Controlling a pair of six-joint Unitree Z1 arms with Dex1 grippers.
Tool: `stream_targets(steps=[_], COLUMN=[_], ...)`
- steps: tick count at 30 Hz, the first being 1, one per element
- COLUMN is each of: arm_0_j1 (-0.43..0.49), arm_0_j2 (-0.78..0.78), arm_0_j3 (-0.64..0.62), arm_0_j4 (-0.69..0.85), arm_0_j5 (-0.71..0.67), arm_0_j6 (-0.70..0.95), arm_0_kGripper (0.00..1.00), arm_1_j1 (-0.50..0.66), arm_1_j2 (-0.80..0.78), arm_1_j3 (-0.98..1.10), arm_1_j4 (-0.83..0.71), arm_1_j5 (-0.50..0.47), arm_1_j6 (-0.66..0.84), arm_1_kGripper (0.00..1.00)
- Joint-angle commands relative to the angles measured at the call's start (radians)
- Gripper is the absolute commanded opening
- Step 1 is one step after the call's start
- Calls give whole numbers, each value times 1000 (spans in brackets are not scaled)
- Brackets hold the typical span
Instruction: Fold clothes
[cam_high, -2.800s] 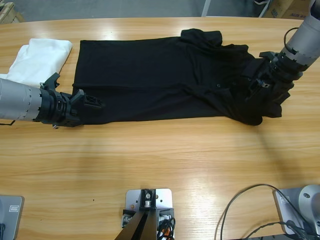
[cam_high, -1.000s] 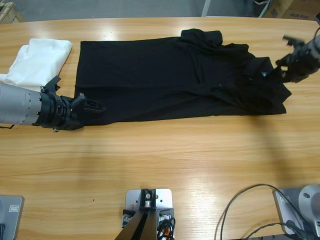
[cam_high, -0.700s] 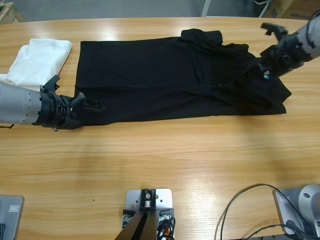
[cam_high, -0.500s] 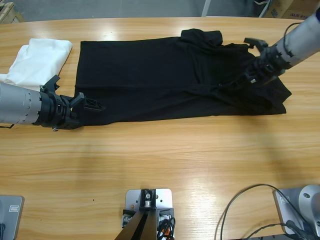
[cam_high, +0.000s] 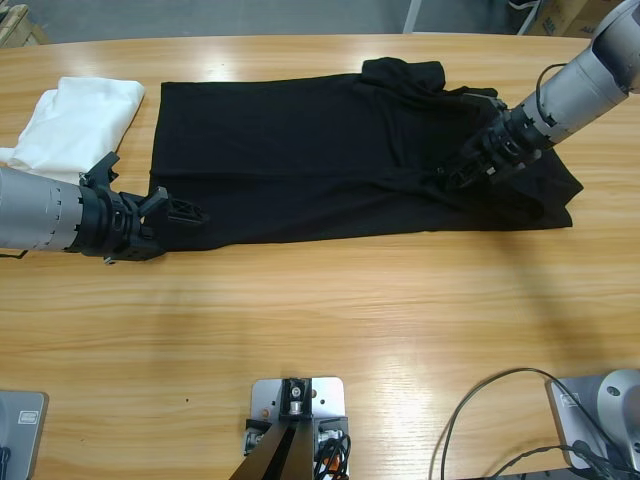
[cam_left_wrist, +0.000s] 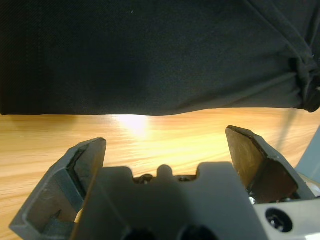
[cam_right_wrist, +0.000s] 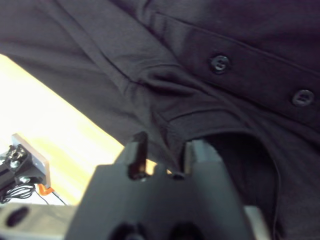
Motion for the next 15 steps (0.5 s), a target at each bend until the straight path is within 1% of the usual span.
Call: stream_targets(steps=[1,4,8,12,14,15], arm_0_j1=[-9,-9,-9,-15,-15,-16], arm_0_j2=[-17,-12,-16,-16,-20,-24], arm_0_j3=[37,33,38,40,40,40], arm_0_j4=[-9,-10,-10,-10,-10,-10], arm_0_j5=[13,12,12,12,12,12], arm_0_j6=[-17,-18,-18,-18,-18,-18], arm_0_kGripper=[950,950,948,949,947,949], arm_1_j1=[52,119,209,222,222,222], arm_1_j2=[-61,-96,-124,-79,-53,-47], arm_1_j3=[32,41,111,176,194,203], arm_1_j4=[-16,-19,-28,-25,-35,-53], arm_1_j5=[30,38,27,-19,-26,-27], arm_1_j6=[-13,11,58,87,90,97], arm_1_kGripper=[0,0,0,0,0,179])
